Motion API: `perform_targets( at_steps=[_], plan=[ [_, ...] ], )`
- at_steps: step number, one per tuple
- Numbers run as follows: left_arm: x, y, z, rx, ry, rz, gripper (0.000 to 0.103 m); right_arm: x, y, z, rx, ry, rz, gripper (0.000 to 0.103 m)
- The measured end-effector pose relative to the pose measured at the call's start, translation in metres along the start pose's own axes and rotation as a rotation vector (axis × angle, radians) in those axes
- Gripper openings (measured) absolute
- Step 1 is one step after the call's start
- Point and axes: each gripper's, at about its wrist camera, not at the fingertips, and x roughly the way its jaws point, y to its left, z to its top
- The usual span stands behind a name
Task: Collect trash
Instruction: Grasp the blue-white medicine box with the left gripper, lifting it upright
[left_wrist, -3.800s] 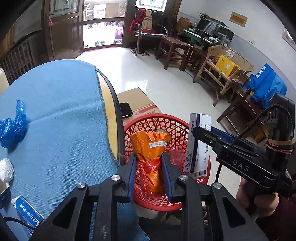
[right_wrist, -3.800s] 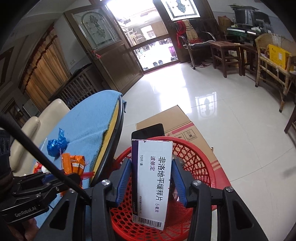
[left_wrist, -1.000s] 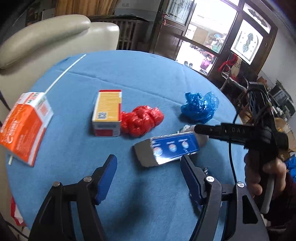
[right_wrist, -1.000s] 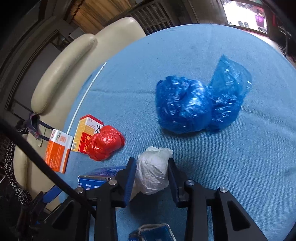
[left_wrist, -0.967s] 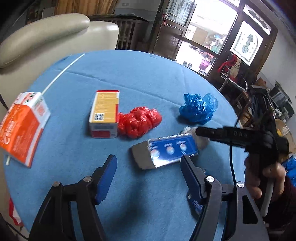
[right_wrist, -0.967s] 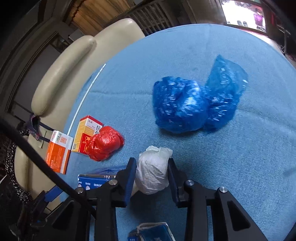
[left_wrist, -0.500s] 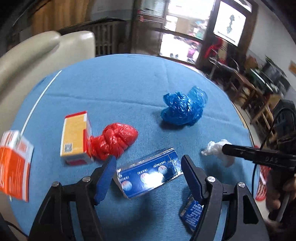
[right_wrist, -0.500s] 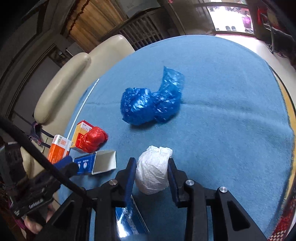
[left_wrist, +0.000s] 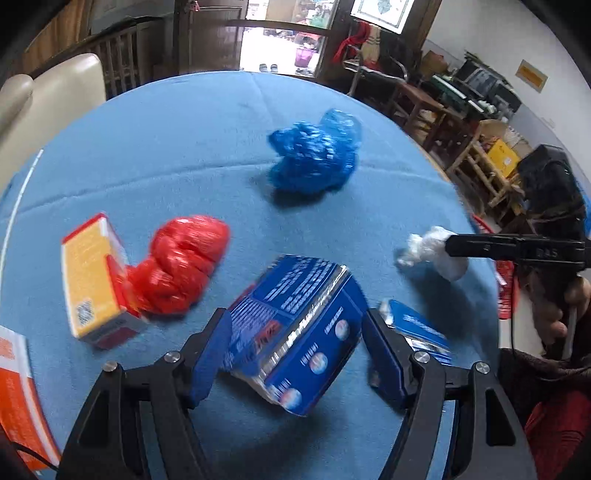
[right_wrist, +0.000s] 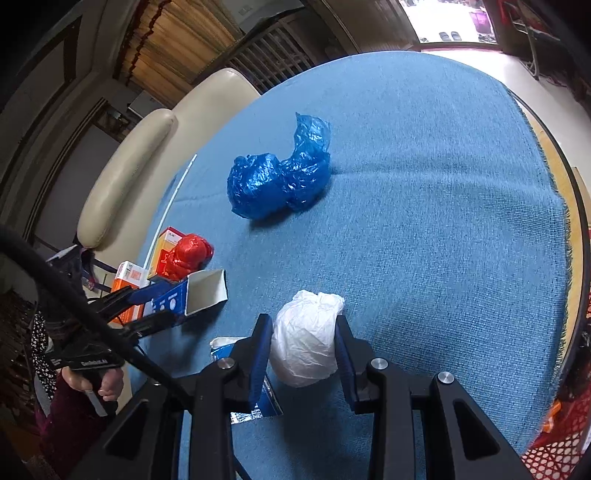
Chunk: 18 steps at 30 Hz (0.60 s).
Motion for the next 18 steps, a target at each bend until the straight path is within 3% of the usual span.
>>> perform_targets(
  at_steps=[5,12,18],
  plan=[
    [-0.011,-0.034,-0.018,0.081,-0.033,-0.012,0.073,-0.001,0.002,0.000,-0.008,-0.006,-0.013,0.036],
    [-0.024,-0.013,-0.018,-0.023,-0.050,0.080,0.074,-0.001,0.002,0.000,-0.010,-0.008,-0.013,0.036],
    [-0.004,-0.015,-0.015,0.001,0.012,0.066,0.074,-0.002,0.003,-0.001,-0.019,-0.011,-0.015,0.036]
  ],
)
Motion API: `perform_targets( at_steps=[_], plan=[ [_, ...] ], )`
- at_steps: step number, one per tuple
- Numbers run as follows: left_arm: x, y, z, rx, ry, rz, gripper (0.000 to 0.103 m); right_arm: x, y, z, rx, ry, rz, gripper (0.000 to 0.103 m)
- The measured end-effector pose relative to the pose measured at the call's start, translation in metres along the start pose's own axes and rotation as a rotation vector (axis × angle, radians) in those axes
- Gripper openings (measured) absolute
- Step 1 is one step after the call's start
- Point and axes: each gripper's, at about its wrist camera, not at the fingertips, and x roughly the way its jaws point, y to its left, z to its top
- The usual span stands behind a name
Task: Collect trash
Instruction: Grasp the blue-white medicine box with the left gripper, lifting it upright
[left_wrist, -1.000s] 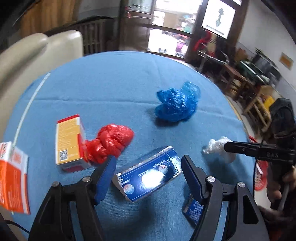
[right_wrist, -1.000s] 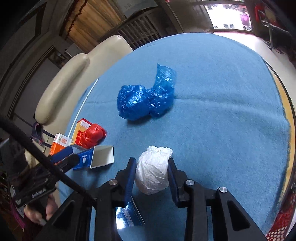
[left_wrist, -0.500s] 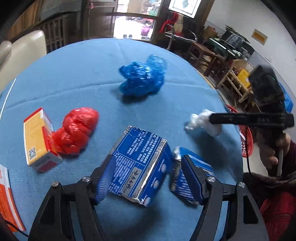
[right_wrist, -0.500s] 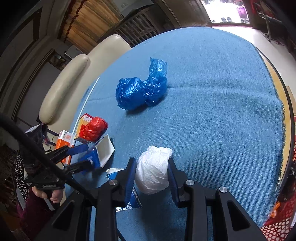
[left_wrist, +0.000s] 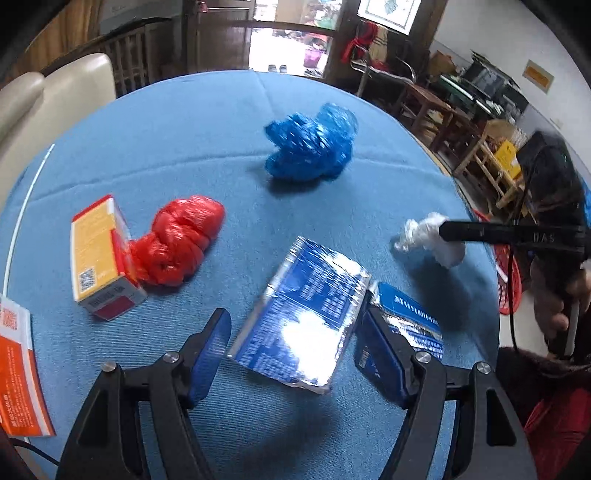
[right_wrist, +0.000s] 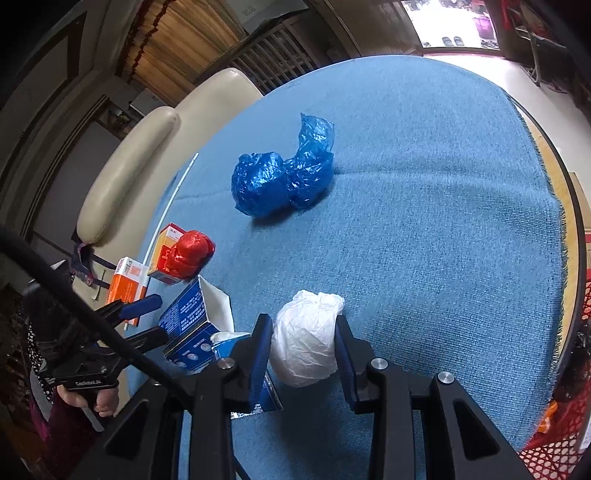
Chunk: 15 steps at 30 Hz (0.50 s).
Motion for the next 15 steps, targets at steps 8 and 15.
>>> perform_targets(
  at_steps=[8,15],
  plan=[
    [0.017,-0.019,-0.010,0.052,0.018,0.046,0.074,-0.005,-0.006,0.001,0.014,-0.010,-0.007,0.036],
    [-0.001,0.000,-0.017,-0.089,-0.101,0.060,0.066,-0.004,0.000,-0.001,-0.015,-0.014,-0.017,0.036]
  ],
)
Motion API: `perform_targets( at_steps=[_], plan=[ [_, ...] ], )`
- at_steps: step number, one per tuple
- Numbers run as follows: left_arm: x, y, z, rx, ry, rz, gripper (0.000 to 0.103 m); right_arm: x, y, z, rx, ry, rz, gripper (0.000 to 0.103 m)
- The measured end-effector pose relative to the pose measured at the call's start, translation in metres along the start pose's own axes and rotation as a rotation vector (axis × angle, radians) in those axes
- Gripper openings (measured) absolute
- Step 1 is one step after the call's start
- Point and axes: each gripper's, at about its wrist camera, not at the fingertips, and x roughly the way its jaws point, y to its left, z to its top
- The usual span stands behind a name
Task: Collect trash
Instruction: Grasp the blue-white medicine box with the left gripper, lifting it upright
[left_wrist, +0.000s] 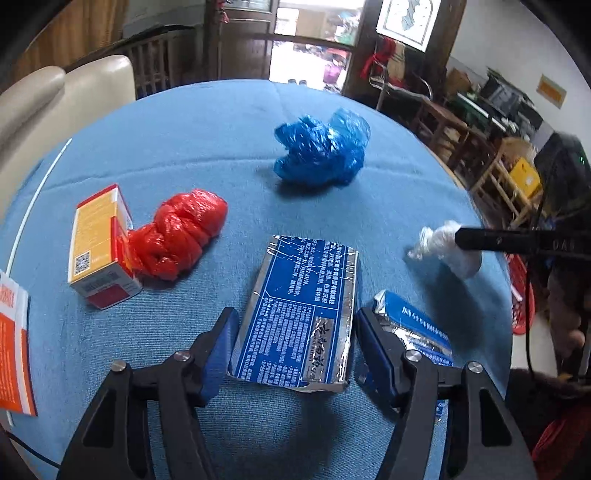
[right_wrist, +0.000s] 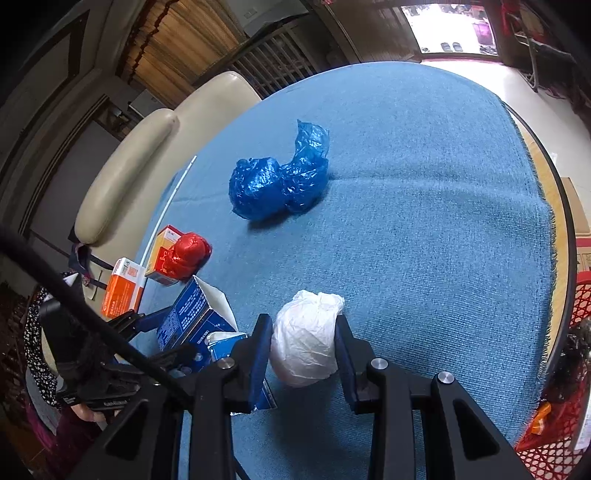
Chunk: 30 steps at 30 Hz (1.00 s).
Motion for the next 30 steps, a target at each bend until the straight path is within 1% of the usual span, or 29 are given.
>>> perform_targets(
  at_steps=[1,4,9,13,14,15,16,18,21,24,28,30],
  plan=[
    [-0.002,0.000,-0.001,-0.007,-0.014,0.007,0.065,0.000,0.001,0.000,-0.002,0.000,0.000,0.036],
    [-0.005,-0.003,-0.001,-0.028,-0.033,0.076,0.064,0.001,0.002,-0.001,-0.003,0.002,0.001,0.036],
    [-0.019,-0.009,0.001,-0.075,-0.079,0.132,0.064,0.001,0.009,-0.004,-0.019,0.001,0.002,0.036],
    [-0.040,-0.014,0.005,-0.117,-0.130,0.180,0.063,0.000,0.015,-0.006,-0.035,-0.002,0.006,0.036],
    [-0.043,-0.016,0.007,-0.126,-0.135,0.205,0.057,0.000,0.017,-0.006,-0.039,-0.003,0.009,0.036],
    [-0.046,-0.018,0.009,-0.135,-0.139,0.229,0.046,-0.001,0.018,-0.007,-0.043,-0.005,0.011,0.036],
    [-0.048,-0.019,0.012,-0.144,-0.129,0.240,0.032,-0.002,0.019,-0.008,-0.048,-0.008,0.012,0.036],
    [-0.052,-0.020,0.015,-0.174,-0.121,0.273,0.032,-0.004,0.022,-0.009,-0.055,-0.011,0.013,0.036],
    [-0.056,-0.026,0.016,-0.167,-0.140,0.294,0.032,-0.009,0.026,-0.012,-0.065,-0.020,0.018,0.036],
    [-0.059,-0.024,0.011,-0.178,-0.140,0.284,0.032,-0.015,0.028,-0.014,-0.075,-0.030,0.022,0.036],
    [-0.064,-0.003,-0.003,-0.277,-0.133,0.231,0.033,-0.026,0.029,-0.019,-0.093,-0.051,0.009,0.036],
    [-0.068,0.010,-0.012,-0.327,-0.126,0.207,0.039,-0.030,0.027,-0.021,-0.093,-0.062,0.006,0.036]
  ],
)
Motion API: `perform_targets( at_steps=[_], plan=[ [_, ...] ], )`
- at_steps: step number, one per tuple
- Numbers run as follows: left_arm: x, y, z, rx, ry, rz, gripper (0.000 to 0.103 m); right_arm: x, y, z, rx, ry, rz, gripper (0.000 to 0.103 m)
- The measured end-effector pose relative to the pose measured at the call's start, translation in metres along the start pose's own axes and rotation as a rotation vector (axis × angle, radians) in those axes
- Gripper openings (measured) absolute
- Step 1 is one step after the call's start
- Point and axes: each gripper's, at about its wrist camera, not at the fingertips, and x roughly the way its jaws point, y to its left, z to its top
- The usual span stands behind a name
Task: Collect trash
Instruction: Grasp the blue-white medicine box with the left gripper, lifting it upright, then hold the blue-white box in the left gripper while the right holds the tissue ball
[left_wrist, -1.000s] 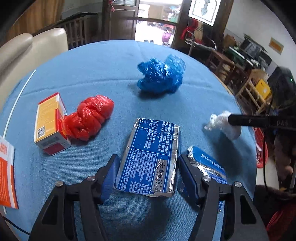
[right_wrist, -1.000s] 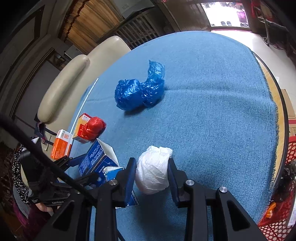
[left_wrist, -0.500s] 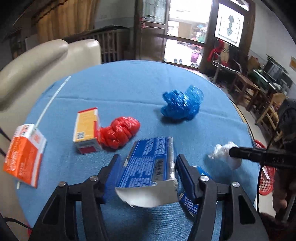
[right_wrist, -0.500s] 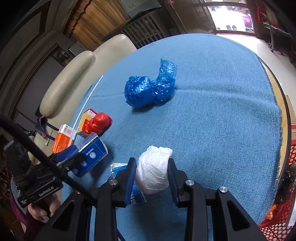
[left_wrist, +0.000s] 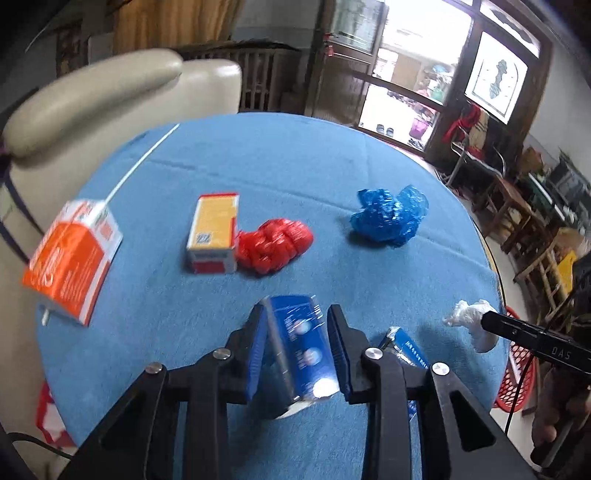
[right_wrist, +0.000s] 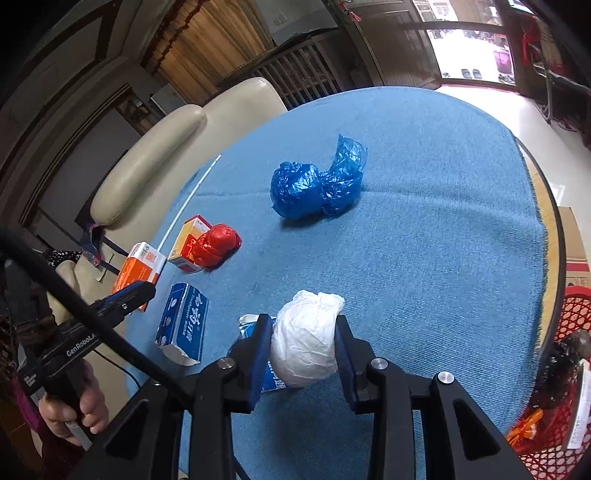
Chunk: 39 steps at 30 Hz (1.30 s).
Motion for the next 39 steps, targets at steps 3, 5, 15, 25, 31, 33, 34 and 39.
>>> perform_targets(
  at_steps=[3,5,15,25,31,33,34,39],
  plan=[
    [-0.005,0.016,-0.010,-0.041,0.012,-0.008,0.064,-0.004,-0.005,-0.003,0.007,-0.002,-0.005,0.036],
    [-0.006,0.023,-0.017,-0.060,0.013,-0.002,0.069,-0.003,-0.009,-0.005,0.019,0.004,-0.002,0.036],
    [0.023,-0.009,-0.011,-0.073,0.076,-0.005,0.072,0.001,-0.008,-0.011,0.011,0.015,0.012,0.036],
    [0.056,-0.014,-0.019,-0.037,0.104,0.172,0.041,-0.005,-0.030,-0.012,0.045,-0.001,-0.008,0.036],
    [0.034,-0.024,-0.013,-0.005,0.016,0.148,0.041,-0.002,-0.040,-0.010,0.067,-0.005,0.001,0.036],
    [0.025,-0.033,-0.010,0.012,-0.011,0.135,0.041,-0.003,-0.040,-0.011,0.060,-0.012,0.000,0.036],
    [0.020,-0.040,-0.008,0.020,-0.025,0.121,0.041,-0.003,-0.040,-0.011,0.055,-0.015,0.000,0.036],
    [0.003,-0.074,0.001,0.078,-0.076,0.070,0.041,-0.013,-0.047,-0.009,0.058,-0.051,0.009,0.036]
  ],
)
